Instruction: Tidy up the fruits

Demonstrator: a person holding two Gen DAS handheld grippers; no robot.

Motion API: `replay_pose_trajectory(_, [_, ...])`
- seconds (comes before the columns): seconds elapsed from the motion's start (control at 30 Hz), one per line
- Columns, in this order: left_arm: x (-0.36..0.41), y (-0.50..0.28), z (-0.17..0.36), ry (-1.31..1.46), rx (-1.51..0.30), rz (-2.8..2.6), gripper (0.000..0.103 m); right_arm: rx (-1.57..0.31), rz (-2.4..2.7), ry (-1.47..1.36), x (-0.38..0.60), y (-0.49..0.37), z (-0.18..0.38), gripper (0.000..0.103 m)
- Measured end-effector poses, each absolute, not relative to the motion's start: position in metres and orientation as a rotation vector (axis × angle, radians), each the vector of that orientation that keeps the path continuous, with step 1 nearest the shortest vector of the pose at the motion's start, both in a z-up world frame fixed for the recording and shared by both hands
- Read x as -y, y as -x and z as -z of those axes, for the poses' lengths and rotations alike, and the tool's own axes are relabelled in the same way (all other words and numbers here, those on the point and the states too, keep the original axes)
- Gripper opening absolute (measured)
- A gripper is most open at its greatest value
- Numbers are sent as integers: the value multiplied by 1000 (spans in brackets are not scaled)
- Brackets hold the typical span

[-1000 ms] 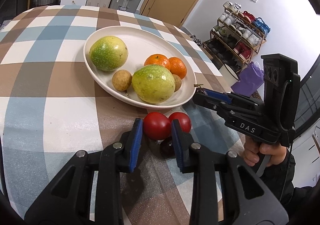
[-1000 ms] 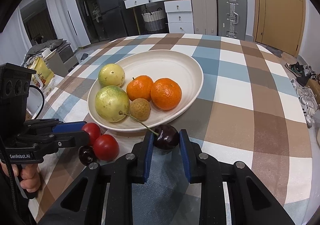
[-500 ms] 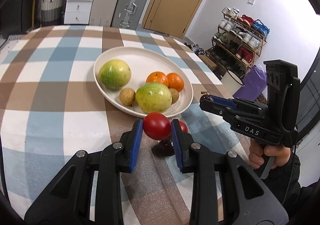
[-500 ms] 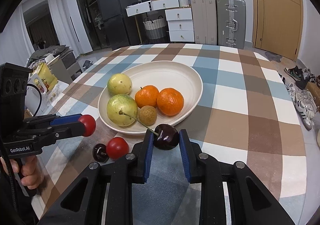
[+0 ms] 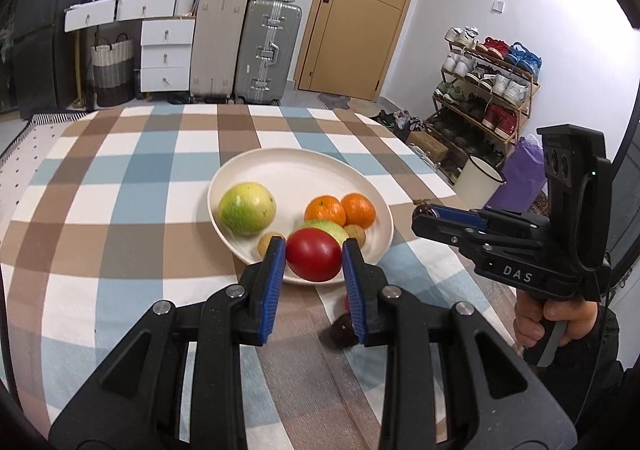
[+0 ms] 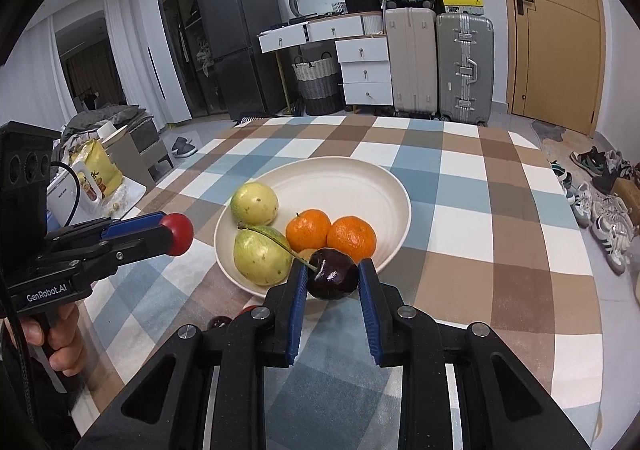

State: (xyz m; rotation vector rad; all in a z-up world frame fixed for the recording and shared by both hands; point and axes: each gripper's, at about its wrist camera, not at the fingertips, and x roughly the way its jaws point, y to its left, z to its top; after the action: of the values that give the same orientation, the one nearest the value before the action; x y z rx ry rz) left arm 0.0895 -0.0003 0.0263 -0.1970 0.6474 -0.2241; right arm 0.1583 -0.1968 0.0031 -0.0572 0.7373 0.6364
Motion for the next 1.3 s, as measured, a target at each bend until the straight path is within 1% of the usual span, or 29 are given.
replay_pose_trajectory(0.07, [-1, -92, -29, 190, -638, 216, 25, -730, -639, 55, 196, -159, -5, 26])
replay_pose_trajectory(0.1, [-1, -94, -30, 193, -635, 216, 20, -727, -640, 54, 196, -159, -6, 26])
replay_pose_trajectory(0.13, [-1, -95, -31, 195, -635, 219, 18, -724, -640, 52, 195, -160, -8, 26])
replay_pose_trajectory(0.4, [-8, -111, -28, 217, -653, 217, 17, -723, -645, 55, 189, -166, -10, 26])
replay_pose_trajectory(0.57, [-24, -98, -16, 236, -697, 218, 18, -732, -645, 50, 190, -164, -4, 26])
replay_pose_trajectory(0.6, [-25, -95, -14, 233, -705, 215, 19, -734, -648, 49, 191, -163, -3, 26])
replay_pose_trajectory(0.67, [-29, -84, -10, 219, -688, 214, 25, -735, -654, 43, 191, -160, -1, 26])
replay_pose_trajectory(0.7, [-32, -79, -6, 227, -671, 229, 32, -737, -656, 43, 192, -159, 0, 26])
replay_pose_trajectory(0.73, [-37, -79, -4, 263, -682, 245, 33, -739, -655, 43, 192, -158, 1, 26])
replay_pose_trajectory(0.77, [-44, -81, -2, 328, -693, 264, 33, -740, -653, 44, 192, -157, 1, 26])
replay_pose_trajectory(0.83, [-51, -79, -3, 369, -661, 263, 34, -740, -650, 39, 193, -157, 1, 26])
replay_pose_trajectory(1.07, [-45, -83, -6, 348, -655, 270, 34, -725, -643, 32, 198, -155, -5, 26])
replay_pose_trajectory(1.3, [-23, -92, -14, 300, -651, 302, 34, -726, -646, 41, 201, -150, -5, 26])
